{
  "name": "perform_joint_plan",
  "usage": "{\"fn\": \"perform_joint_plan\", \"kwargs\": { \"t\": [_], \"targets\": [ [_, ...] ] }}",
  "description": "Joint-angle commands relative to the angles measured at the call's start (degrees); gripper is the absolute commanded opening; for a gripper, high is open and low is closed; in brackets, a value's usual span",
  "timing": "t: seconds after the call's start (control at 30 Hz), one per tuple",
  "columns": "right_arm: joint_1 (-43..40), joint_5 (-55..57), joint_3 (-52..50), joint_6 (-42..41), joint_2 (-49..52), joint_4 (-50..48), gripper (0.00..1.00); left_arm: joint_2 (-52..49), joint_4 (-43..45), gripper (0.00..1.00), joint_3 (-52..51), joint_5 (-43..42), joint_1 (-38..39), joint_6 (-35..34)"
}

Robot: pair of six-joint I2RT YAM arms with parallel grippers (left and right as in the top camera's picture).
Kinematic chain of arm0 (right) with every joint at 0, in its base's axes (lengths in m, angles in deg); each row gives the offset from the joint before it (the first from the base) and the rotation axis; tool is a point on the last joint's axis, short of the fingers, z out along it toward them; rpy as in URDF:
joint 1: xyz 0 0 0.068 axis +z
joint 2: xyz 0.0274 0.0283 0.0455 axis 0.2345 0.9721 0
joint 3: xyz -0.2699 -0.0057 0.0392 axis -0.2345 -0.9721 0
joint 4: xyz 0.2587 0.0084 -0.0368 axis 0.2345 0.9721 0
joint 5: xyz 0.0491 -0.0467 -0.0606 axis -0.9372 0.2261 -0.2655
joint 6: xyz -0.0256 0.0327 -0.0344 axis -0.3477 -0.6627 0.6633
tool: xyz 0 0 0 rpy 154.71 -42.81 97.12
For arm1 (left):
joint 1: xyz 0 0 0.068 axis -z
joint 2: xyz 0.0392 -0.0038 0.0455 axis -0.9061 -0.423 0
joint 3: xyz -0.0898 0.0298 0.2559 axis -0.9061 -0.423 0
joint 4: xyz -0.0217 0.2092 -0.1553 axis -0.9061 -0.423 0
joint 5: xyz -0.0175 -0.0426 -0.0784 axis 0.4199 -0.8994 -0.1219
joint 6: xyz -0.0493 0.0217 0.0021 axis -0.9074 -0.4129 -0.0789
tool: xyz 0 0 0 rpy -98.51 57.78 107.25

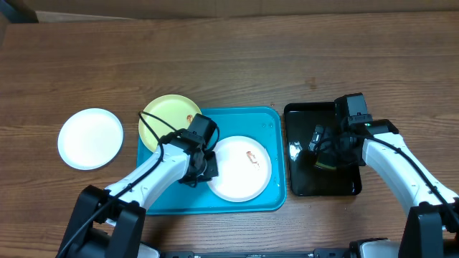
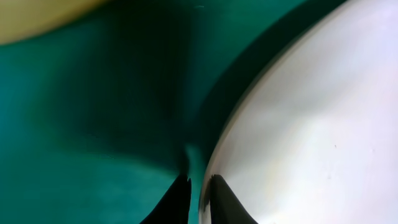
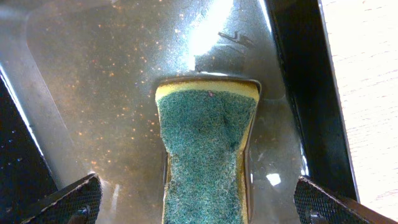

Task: Clean dirty plates on tray and stack at the side
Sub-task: 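Slide the pink plate right to the tray center with the left gripper, then grasp the sponge in the black tray with the right gripper and lift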

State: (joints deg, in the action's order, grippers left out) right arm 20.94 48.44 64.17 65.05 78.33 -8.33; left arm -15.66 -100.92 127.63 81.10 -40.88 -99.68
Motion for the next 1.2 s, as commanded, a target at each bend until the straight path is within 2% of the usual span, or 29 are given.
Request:
{"fn": "perform_joint_plan", "kwargs": {
  "t": [0.0,0.13,0.57,1.17],
  "targets": [
    [-0.1,0.6,0.0,-0.3,-0.1,-0.3,1.00,0.2,-2.0,0.14,0.7,5.9,-2.0,-0.2],
    [-0.1,0.6,0.0,-0.3,-0.1,-0.3,1.00,0.2,-3.0,0.14,0.7,8.5,-2.8,-0.2],
    [-0.1,0.6,0.0,-0.2,-0.1,-0.3,1.00,0.2,-3.1,0.16,0.7,6.6,-7.5,-0.6],
    [-0.1,0.6,0.0,-0.2,-0.1,-0.3,1.00,0.1,-1.9,0.15,0.7,4.8,-7.5,-0.6]
  ]
}}
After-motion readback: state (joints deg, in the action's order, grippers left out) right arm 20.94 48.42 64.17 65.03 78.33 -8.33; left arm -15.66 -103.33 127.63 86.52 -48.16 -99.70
